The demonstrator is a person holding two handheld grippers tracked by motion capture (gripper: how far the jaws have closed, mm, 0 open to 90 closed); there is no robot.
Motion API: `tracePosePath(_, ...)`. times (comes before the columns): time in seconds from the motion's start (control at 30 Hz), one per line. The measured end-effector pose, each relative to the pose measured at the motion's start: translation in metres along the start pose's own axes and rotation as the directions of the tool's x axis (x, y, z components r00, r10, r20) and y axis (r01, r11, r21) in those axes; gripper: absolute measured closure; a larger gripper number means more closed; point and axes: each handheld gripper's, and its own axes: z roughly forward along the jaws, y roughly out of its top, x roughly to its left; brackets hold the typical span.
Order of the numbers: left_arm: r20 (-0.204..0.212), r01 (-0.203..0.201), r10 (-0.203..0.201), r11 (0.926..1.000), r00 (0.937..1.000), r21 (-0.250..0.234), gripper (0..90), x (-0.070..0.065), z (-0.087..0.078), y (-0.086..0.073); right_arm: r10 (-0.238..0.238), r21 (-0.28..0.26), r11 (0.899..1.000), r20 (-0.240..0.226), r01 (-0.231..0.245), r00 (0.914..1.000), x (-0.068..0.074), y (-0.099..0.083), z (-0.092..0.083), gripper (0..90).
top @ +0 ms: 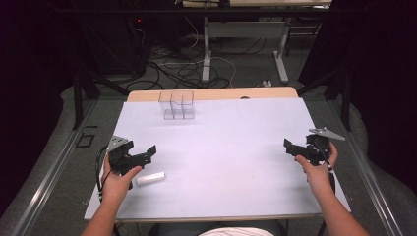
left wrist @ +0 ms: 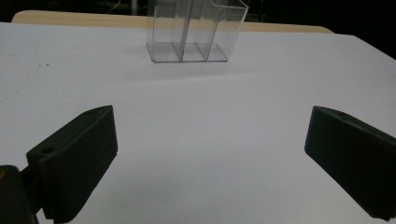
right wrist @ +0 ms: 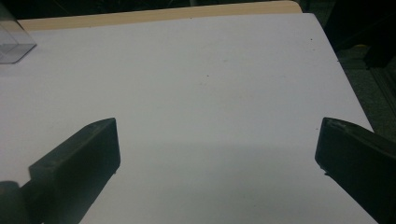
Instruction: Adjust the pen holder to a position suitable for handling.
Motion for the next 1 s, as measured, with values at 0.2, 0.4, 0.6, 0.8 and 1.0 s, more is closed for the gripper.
tracePosePath(0.2,0.002,-0.003,0.003,0.9996,1.0,-0.029,2.6,-0.007,-0.001,0.01,-0.014,0.006,1.0,0.011,0.014,0.9998,0.002,0.0,-0.003,0.0)
tracePosePath(0.4,-0.01,-0.002,0.002,0.9993,0.9999,-0.037,6.1,-0.015,0.0,0.024,0.016,-0.006,1.0,0.019,-0.016,0.9997,-0.002,0.0,-0.005,0.0)
tracePosePath(0.6,0.002,0.017,-0.017,0.9979,0.9999,-0.063,10.5,-0.027,0.004,0.044,0.035,0.002,0.999,0.017,-0.036,0.9992,-0.004,-0.002,-0.007,0.0)
tracePosePath(0.8,0.001,0.008,-0.008,0.9976,1.0,-0.069,13.1,-0.039,0.012,0.067,0.039,0.01,0.999,0.016,-0.039,0.9991,-0.004,-0.002,-0.007,0.0)
tracePosePath(1.0,0.001,-0.018,0.018,0.998,0.9998,-0.061,14.7,-0.048,0.019,0.088,0.051,0.008,0.999,0.011,-0.051,0.9987,-0.005,-0.003,-0.007,0.0)
